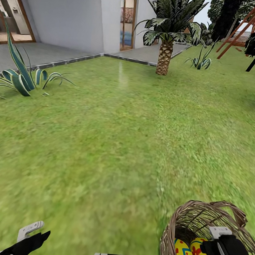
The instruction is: Take the three Easter eggs out of the wicker basket on the lawn in the garden, then place them on the lawn next to a single tree (choose any tree) so that all three eggs are next to the same tree and none are left in the basket.
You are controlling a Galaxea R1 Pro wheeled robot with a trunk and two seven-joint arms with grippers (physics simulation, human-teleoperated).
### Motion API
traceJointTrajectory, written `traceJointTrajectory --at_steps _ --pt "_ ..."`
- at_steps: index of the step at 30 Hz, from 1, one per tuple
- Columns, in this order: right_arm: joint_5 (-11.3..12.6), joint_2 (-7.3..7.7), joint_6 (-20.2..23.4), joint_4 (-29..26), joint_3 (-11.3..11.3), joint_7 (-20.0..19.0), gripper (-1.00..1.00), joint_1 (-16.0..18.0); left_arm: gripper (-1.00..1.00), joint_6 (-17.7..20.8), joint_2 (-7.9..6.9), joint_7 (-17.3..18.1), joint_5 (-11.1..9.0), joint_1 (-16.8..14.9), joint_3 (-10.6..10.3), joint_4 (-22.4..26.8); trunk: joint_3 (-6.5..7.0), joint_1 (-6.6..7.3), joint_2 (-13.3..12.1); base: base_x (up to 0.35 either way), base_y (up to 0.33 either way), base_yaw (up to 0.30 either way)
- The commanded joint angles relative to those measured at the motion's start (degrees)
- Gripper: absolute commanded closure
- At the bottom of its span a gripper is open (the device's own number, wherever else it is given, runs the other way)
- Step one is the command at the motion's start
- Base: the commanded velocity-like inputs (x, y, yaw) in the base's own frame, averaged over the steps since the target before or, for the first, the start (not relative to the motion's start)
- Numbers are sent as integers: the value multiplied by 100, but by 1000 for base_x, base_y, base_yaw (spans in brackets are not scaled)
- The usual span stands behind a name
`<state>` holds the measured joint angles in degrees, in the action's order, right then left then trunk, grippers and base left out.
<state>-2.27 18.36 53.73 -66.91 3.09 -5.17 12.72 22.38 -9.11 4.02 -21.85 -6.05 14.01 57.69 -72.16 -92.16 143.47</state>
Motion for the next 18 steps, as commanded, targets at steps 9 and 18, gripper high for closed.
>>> traceJointTrajectory --at_steps 9,18 --pt "-28 1 24 -13 16 -45 -100 2 -100 38 27 20 -29 -5 14 5 -182 -20 12 0 0 0" --pt "-33 1 16 -78 16 -45 -100 2 -100 37 32 20 -28 -4 14 -18 -182 -20 12 0 0 0"
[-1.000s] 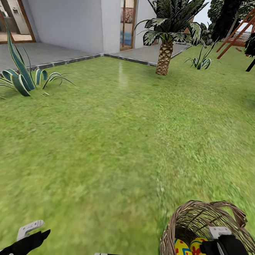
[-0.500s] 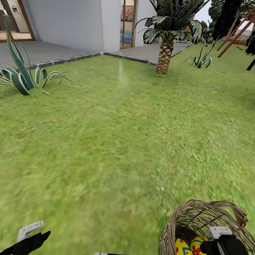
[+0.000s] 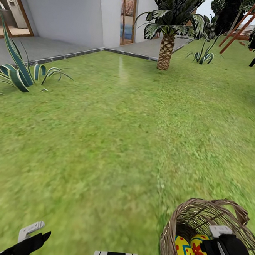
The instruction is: Take the three Easter eggs out of the wicker basket on the lawn in the garden, then place them on the lawn next to a single tree (choose any tree) so that all three eggs are next to the same tree and none are left in the basket.
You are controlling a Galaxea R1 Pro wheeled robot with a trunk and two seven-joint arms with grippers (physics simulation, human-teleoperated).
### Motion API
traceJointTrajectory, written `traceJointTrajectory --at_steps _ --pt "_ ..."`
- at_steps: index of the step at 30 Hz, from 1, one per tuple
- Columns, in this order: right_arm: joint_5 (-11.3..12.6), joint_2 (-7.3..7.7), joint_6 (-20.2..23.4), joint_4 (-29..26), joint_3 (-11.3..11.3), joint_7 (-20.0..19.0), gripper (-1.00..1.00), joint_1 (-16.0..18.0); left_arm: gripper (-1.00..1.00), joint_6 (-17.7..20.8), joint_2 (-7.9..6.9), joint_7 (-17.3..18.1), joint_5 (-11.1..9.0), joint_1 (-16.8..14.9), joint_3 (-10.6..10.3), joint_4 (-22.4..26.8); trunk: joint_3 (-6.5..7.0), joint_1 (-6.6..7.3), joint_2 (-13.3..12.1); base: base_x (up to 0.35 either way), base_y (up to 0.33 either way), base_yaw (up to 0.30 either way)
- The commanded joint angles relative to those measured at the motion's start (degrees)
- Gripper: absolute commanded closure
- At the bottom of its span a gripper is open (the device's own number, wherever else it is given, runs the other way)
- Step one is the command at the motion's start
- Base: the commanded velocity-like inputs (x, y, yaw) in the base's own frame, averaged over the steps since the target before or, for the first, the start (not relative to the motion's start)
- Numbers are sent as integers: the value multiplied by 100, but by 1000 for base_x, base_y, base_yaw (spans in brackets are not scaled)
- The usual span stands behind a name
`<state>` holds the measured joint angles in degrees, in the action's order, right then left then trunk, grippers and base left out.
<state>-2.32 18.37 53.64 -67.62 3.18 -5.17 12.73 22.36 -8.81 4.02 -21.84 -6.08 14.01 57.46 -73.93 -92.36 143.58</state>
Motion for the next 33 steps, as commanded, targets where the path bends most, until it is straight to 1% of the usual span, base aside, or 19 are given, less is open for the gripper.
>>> traceJointTrajectory --at_steps 1,12,17,20,33 --pt "-30 0 24 -35 7 -46 -100 2 -100 35 2 20 -27 -2 12 -30 -4 1 2 0 0 0" --pt "-32 -16 29 -61 -40 -46 -100 2 -100 -42 2 20 -31 -2 6 -93 -4 1 2 9 0 0" --pt "-32 -26 32 -52 -54 -46 -100 2 -100 -49 2 20 -31 0 13 -91 -4 1 2 264 0 0" --pt "-32 -33 32 -51 -60 -46 -100 0 -100 -54 2 22 -31 0 14 -88 -4 1 2 118 0 0" --pt "-32 -26 32 -56 -70 -46 -100 2 -100 -57 2 21 -31 -1 14 -95 -4 1 2 9 0 0"
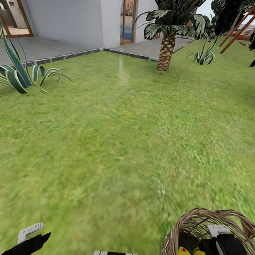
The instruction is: Take the three Easter eggs out of the wicker basket on the lawn in the garden, then place them on the lawn next to a single tree (choose any tree) so that all three eggs are next to the same tree and none are left in the basket.
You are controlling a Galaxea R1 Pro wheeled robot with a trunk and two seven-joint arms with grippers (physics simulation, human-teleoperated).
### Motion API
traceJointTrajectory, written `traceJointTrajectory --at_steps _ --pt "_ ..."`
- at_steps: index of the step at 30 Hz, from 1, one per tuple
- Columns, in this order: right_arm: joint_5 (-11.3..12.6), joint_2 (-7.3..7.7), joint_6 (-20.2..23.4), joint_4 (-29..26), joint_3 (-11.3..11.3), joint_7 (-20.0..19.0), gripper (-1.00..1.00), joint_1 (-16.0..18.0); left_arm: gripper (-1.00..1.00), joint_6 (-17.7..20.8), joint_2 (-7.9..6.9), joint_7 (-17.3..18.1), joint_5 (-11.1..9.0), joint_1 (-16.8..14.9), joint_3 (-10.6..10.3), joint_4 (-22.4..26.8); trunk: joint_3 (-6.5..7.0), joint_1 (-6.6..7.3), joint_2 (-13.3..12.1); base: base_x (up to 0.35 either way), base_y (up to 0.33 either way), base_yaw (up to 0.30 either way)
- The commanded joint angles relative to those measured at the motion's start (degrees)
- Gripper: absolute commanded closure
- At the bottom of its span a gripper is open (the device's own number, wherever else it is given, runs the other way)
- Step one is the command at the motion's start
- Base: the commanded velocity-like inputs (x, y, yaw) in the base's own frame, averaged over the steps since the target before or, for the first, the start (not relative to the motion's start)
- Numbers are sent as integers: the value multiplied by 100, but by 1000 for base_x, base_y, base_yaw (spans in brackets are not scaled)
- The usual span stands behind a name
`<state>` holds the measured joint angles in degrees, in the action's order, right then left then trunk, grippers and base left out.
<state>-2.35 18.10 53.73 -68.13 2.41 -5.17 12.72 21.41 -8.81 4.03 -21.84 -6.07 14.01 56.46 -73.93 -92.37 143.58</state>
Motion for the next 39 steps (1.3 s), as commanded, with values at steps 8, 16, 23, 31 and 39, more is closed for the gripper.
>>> traceJointTrajectory --at_steps 8,16,23,31,39 --pt "-29 9 24 -7 36 -46 -100 2 -100 39 2 25 -31 -2 13 6 -49 -4 4 0 0 0" --pt "-29 12 24 -7 42 -46 -100 1 -100 47 2 28 -31 -1 6 6 -93 -9 7 0 0 0" --pt "-29 18 24 -7 63 -46 -100 2 -100 48 2 26 -31 -4 7 13 -248 -27 16 0 0 0" --pt "-29 18 24 -10 61 -46 -100 2 -100 48 1 28 -31 -3 14 23 -425 -48 27 0 0 0" --pt "-29 18 24 -16 64 -46 -100 1 -100 48 2 27 -31 -1 14 23 -602 -69 38 0 0 0"
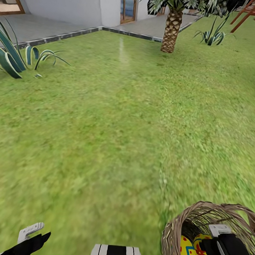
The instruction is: Take the three Easter eggs out of the wicker basket on the lawn in the garden, then place them on the lawn next to a single tree (choose any tree) so that all three eggs are next to the same tree and none are left in the basket.
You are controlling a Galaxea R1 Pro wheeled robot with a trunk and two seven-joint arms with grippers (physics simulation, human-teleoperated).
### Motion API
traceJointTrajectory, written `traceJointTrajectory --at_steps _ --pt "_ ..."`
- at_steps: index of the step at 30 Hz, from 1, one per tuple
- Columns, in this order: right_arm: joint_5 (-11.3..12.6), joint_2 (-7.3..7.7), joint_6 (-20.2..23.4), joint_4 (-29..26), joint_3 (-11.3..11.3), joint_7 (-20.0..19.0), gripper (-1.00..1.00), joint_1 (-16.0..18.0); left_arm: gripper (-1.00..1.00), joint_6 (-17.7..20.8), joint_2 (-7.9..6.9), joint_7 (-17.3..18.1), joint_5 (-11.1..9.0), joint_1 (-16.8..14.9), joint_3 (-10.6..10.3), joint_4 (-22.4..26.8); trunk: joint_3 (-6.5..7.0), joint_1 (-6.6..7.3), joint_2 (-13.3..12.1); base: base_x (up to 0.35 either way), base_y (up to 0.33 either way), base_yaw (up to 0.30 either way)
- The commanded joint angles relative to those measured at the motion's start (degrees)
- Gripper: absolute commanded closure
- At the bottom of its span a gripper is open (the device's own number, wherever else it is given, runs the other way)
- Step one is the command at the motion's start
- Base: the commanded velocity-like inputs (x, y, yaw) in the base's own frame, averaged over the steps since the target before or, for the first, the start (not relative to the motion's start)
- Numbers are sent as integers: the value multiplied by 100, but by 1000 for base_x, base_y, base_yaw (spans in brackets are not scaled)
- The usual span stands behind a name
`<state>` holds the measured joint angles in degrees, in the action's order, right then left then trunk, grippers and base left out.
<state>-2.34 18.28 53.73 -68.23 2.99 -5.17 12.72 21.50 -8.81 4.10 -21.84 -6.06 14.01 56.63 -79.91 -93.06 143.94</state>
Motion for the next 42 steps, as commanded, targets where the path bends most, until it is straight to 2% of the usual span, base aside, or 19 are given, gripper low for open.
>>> traceJointTrajectory --at_steps 1,8,28,34,42 --pt "-29 0 24 -6 8 -46 -100 2 -100 39 2 20 -31 -1 14 6 -27 -1 3 0 0 0" --pt "-29 0 24 -12 9 -46 -100 3 -100 39 2 21 -31 -2 14 6 -182 -19 13 0 0 0" --pt "16 -9 -129 -15 -13 -80 -100 0 -100 39 -5 15 -31 -2 14 49 -182 -19 13 0 0 0" --pt "-5 -4 -171 -12 -9 -367 -100 0 -100 39 -7 16 -31 -6 18 20 -182 -19 13 0 0 0" --pt "-46 -9 -185 -2 -17 -387 -100 1 -100 39 -6 13 -31 -4 20 9 -182 -19 13 0 0 0"
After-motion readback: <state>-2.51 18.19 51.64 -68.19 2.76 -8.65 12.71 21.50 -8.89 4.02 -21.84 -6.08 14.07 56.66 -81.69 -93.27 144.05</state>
